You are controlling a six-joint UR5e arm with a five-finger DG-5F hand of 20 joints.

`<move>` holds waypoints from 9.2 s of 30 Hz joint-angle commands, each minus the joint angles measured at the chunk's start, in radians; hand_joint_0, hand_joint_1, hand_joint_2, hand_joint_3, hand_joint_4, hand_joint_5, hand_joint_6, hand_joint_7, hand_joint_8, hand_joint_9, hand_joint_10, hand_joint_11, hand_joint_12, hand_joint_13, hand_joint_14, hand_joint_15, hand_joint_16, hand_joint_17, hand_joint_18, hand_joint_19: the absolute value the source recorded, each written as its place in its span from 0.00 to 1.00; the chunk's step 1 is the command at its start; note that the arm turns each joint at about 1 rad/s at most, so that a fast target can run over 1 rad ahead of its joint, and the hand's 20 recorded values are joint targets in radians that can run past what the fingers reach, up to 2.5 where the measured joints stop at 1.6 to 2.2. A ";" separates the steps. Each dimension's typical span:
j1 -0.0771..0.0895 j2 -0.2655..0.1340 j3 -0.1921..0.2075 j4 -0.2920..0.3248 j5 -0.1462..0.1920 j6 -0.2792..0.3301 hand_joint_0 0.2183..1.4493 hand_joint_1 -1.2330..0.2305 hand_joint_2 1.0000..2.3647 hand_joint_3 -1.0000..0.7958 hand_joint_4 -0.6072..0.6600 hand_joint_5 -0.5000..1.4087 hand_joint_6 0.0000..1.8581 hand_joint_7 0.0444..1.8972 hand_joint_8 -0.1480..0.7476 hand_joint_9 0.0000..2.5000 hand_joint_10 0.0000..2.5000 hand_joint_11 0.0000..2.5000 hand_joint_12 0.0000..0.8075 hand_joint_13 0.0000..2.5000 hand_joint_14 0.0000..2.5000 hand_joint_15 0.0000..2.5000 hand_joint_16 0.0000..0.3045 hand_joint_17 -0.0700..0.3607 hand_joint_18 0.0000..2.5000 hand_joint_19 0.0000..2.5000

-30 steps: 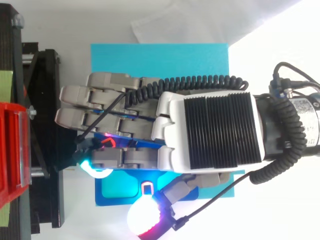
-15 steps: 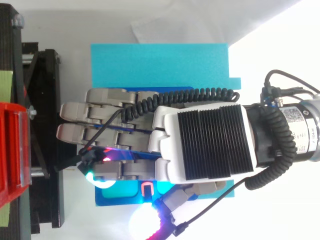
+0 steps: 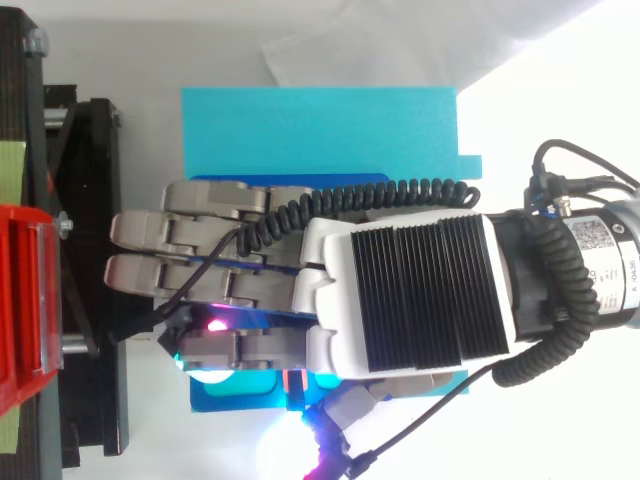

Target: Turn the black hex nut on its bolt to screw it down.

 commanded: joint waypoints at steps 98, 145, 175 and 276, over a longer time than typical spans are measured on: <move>-0.036 -0.020 0.018 0.050 -0.143 -0.089 0.21 0.66 0.00 0.28 0.67 0.17 0.37 0.57 0.44 0.00 0.00 0.00 0.42 0.00 0.00 0.00 0.20 0.48 0.00 0.01; -0.071 -0.020 0.016 0.002 -0.169 -0.089 0.21 0.67 0.00 0.28 0.66 0.16 0.42 0.54 0.45 0.01 0.00 0.00 0.42 0.00 0.00 0.00 0.20 0.48 0.00 0.01; -0.140 -0.020 0.018 0.050 -0.255 -0.089 0.21 0.68 0.00 0.28 0.67 0.16 0.42 0.54 0.45 0.01 0.00 0.00 0.42 0.00 0.00 0.00 0.20 0.48 0.00 0.01; -0.129 -0.020 0.111 -0.019 -0.310 -0.124 0.22 0.65 0.00 0.28 0.68 0.19 0.37 0.63 0.47 0.15 0.00 0.00 0.42 0.05 0.00 0.00 0.20 0.48 0.07 0.00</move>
